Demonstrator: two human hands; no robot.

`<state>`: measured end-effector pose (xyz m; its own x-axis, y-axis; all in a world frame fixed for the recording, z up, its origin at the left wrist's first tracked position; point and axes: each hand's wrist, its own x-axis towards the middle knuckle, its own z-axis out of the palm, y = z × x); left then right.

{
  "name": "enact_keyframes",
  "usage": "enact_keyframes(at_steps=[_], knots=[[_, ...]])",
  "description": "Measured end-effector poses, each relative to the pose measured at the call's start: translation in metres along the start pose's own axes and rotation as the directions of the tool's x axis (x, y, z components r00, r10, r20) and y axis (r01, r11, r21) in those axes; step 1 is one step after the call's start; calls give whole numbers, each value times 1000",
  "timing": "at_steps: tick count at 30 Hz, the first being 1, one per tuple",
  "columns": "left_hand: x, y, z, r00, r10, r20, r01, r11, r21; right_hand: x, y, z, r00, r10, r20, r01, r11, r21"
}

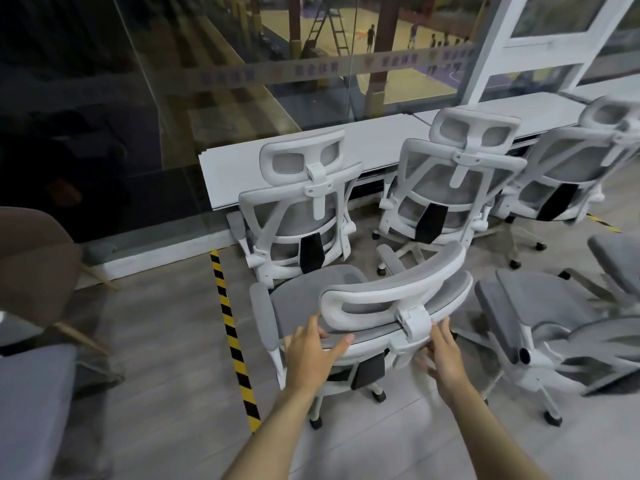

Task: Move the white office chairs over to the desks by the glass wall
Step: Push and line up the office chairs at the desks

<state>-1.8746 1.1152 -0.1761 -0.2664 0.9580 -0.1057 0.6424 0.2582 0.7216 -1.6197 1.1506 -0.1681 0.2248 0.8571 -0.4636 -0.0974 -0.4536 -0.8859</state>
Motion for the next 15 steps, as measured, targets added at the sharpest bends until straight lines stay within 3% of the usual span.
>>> enact_keyframes(at_steps=[15], knots=[[-27,12,14,996,87,-26,-85,995,58,1,21,-31,998,65,21,-68,984,164]])
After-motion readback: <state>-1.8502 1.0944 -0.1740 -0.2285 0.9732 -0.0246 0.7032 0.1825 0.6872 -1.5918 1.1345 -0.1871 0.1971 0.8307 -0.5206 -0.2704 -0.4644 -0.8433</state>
